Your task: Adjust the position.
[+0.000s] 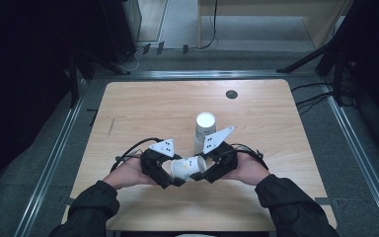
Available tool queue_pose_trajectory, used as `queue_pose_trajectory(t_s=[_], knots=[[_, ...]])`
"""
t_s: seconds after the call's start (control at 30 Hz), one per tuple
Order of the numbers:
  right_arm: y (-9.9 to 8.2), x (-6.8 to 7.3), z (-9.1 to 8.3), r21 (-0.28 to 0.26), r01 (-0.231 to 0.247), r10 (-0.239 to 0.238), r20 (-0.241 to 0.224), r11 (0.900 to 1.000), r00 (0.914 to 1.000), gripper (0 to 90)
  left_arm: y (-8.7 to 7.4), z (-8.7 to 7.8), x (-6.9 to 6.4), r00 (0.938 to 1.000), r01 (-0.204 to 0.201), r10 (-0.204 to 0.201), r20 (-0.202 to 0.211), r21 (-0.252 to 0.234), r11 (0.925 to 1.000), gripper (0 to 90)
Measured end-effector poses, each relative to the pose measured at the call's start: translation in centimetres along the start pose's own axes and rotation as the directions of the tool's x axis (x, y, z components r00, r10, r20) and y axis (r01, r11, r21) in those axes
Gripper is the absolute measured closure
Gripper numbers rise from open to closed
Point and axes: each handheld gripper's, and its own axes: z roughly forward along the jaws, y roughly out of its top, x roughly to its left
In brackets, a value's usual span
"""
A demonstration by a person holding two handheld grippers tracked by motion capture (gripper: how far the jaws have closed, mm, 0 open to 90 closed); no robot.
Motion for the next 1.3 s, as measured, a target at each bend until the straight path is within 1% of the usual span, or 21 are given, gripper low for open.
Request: queue_pose_trajectory(t_s=[0.07, 0.17, 0.2, 0.27, 0.33, 0.43, 0.47, 0.53, 0.57, 0.67, 0.73, 0.77, 0.83, 0.93, 0.97, 1.03, 1.1, 1.17, 1.3], knots=[[0.0, -0.1, -0.5, -0.018, -0.02, 0.02, -0.008, 0.9996, 0.9998, 34.1, -0.1, -0.3, 0.2, 1.0, 0.003, -0.003, 0.004, -0.027, 0.9996, 12.6], [-0.1, -0.3, -1.2, -0.056, -0.028, 0.028, -0.01, 0.9981, 0.9996, 34.1, -0.2, -0.6, 0.3, 0.9999, 0.014, -0.013, 0.01, -0.066, 0.9977, 11.7], [-0.1, -0.3, -1.4, -0.06, -0.035, 0.034, -0.014, 0.9976, 0.9993, 34.1, -0.2, -0.6, 0.3, 0.9998, 0.016, -0.014, 0.017, -0.074, 0.9971, 11.4], [-0.2, -0.4, -1.7, -0.085, -0.036, 0.034, -0.021, 0.9957, 0.9992, 34.1, -0.2, -0.6, 0.2, 0.9998, 0.012, -0.01, 0.02, -0.093, 0.9956, 10.9], [-0.1, -0.5, -2.0, -0.112, -0.043, 0.041, -0.027, 0.9928, 0.9988, 34.1, -0.2, -0.5, 0.1, 0.9995, 0.009, -0.006, 0.031, -0.121, 0.9926, 10.6], [0.0, -0.4, -2.2, -0.127, -0.059, 0.054, -0.046, 0.9901, 0.9975, 34.1, 0.0, -0.3, -0.2, 0.9985, 0.006, 0.002, 0.055, -0.157, 0.9876, 10.7], [0.0, -0.4, -2.1, -0.137, -0.051, 0.044, -0.052, 0.9893, 0.9977, 34.1, 0.1, -0.3, -0.3, 0.9983, 0.0, 0.009, 0.057, -0.168, 0.9858, 11.4], [0.1, -0.3, -2.2, -0.139, -0.055, 0.047, -0.065, 0.9887, 0.9968, 34.1, 0.1, -0.3, -0.3, 0.9976, 0.005, 0.007, 0.069, -0.182, 0.9833, 12.6], [0.1, -0.3, -2.2, -0.144, -0.051, 0.042, -0.066, 0.9882, 0.9969, 34.1, 0.1, -0.4, -0.3, 0.9977, 0.001, 0.012, 0.067, -0.194, 0.981, 13.0], [0.1, -0.3, -2.2, -0.159, -0.063, 0.049, -0.089, 0.9852, 0.9948, 34.0, 0.0, -0.7, -0.4, 0.9968, 0.003, 0.014, 0.079, -0.215, 0.9766, 14.6], [0.1, -0.3, -2.2, -0.161, -0.066, 0.051, -0.099, 0.9847, 0.9937, 34.1, 0.0, -0.9, -0.3, 0.9969, -0.001, 0.018, 0.076, -0.219, 0.9757, 17.9], [0.1, -0.4, -2.2, -0.162, -0.067, 0.05, -0.103, 0.9845, 0.9934, 34.2, -0.1, -1.0, -0.2, 0.9972, 0.0, 0.016, 0.072, -0.226, 0.9742, 21.5], [0.1, -0.4, -2.2, -0.16, -0.073, 0.057, -0.102, 0.9844, 0.9932, 34.5, -0.1, -1.1, -0.1, 0.9969, 0.006, 0.012, 0.078, -0.219, 0.9756, 23.4], [0.1, -0.4, -2.0, -0.155, -0.079, 0.063, -0.105, 0.9848, 0.9925, 34.7, 0.0, -1.0, -0.1, 0.9973, -0.002, 0.017, 0.072, -0.205, 0.9788, 24.8], [0.1, -0.4, -2.0, -0.154, -0.072, 0.057, -0.1, 0.9854, 0.9933, 34.8, -0.1, -1.1, -0.1, 0.9974, -0.005, 0.02, 0.07, -0.203, 0.9791, 25.7], [0.1, -0.4, -1.9, -0.149, -0.078, 0.063, -0.103, 0.9857, 0.9926, 34.7, -0.1, -1.1, -0.1, 0.9977, -0.008, 0.022, 0.064, -0.202, 0.9794, 27.0], [0.1, -0.4, -1.9, -0.147, -0.07, 0.057, -0.089, 0.9867, 0.9944, 34.6, 0.0, -1.1, -0.1, 0.9978, -0.015, 0.027, 0.06, -0.197, 0.9804, 27.4], [0.1, -0.3, -1.9, -0.141, -0.07, 0.058, -0.087, 0.9875, 0.9945, 34.3, 0.0, -1.1, -0.2, 0.9981, -0.022, 0.033, 0.052, -0.192, 0.9812, 27.7], [0.1, -0.2, -1.8, -0.143, -0.063, 0.052, -0.08, 0.9878, 0.9955, 32.5, 0.0, -1.3, -0.1, 0.9982, -0.02, 0.03, 0.052, -0.191, 0.9815, 28.0]])
